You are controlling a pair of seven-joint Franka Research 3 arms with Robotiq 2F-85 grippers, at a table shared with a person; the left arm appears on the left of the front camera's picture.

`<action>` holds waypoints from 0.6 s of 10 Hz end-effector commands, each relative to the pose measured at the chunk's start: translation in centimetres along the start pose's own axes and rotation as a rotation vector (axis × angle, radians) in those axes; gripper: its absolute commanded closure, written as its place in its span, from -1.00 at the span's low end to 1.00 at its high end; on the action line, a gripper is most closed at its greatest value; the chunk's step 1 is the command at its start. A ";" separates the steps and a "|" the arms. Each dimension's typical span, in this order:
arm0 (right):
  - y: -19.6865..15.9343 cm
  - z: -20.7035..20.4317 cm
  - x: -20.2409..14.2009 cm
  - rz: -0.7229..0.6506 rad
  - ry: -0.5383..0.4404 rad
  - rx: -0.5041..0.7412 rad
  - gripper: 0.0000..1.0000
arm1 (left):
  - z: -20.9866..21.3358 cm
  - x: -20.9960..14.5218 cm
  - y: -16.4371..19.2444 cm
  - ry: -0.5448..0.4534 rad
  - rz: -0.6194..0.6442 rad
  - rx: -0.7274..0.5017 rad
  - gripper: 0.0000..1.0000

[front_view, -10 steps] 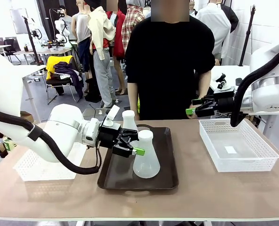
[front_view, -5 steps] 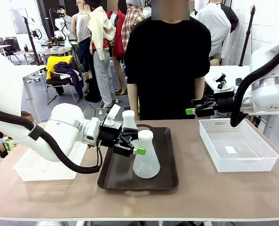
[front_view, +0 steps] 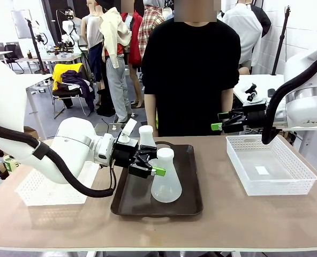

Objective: Prepare the laboratory tools.
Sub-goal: Place the picked Big flask upright in the Handle tray as directed by the person.

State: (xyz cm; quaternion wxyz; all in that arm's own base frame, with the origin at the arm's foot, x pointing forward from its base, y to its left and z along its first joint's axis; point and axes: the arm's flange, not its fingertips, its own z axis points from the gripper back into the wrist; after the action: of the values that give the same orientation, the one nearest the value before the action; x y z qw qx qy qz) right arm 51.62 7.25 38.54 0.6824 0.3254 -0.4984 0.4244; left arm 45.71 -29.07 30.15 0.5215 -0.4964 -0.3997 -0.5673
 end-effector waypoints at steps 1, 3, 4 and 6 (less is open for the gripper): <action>0.0 -0.1 0.1 -0.001 0.008 -0.003 -1.00 | -0.2 0.1 0.0 -0.010 -0.017 0.006 -1.00; 0.0 -0.1 0.1 -0.001 0.008 -0.003 -1.00 | -0.2 0.1 0.0 -0.010 -0.017 0.006 -1.00; 0.0 -0.1 0.1 -0.001 0.008 -0.003 -1.00 | -0.2 0.1 0.0 -0.010 -0.017 0.006 -1.00; 0.0 -0.1 0.1 -0.001 0.008 -0.003 -1.00 | -0.2 0.1 0.0 -0.010 -0.017 0.006 -1.00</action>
State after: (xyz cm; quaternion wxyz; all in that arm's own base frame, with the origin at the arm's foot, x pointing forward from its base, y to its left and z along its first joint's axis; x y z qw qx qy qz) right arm 51.62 7.25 38.54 0.6824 0.3254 -0.4984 0.4244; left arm 45.71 -29.07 30.15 0.5215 -0.4964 -0.3998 -0.5673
